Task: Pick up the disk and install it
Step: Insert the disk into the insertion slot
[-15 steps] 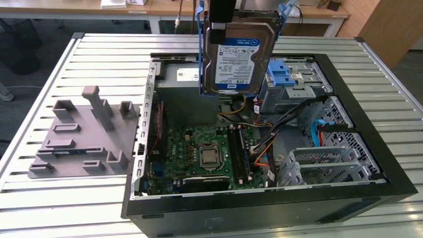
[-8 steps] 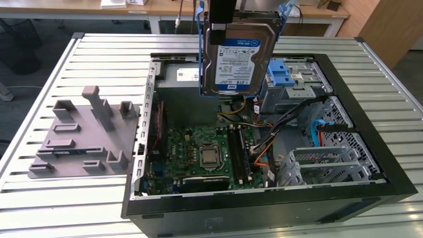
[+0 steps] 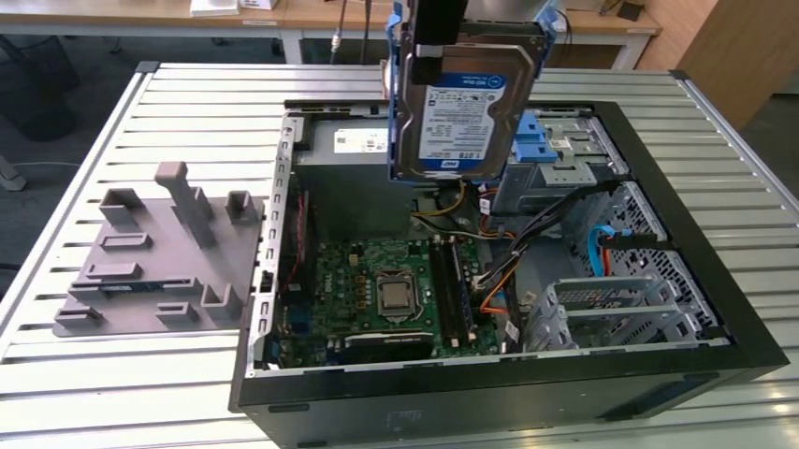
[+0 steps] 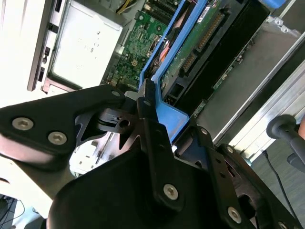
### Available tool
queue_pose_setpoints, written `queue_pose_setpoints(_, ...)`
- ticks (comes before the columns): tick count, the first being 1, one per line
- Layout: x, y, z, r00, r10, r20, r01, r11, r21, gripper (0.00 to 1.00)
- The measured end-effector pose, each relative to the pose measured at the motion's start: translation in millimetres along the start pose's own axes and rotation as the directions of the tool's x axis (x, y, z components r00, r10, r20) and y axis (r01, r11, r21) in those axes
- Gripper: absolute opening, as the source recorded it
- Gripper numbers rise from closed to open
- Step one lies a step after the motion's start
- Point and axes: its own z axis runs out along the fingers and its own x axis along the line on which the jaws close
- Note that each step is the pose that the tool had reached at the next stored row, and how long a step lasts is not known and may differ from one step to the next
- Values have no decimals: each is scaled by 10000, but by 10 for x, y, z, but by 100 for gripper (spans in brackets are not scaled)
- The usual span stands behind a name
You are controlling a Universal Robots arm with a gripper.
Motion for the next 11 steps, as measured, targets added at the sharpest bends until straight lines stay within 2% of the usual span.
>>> queue_pose_setpoints(2, -1, -33, 1, 10000, 0, 0, 0, 10000, -2, 36)
queue_pose_setpoints(6, 19, -40, 2, 10000, 1, -1, -1, 10000, -2, 36)
queue_pose_setpoints(11, 121, -46, 3, 10000, 1, -1, -1, 10000, -2, 36)
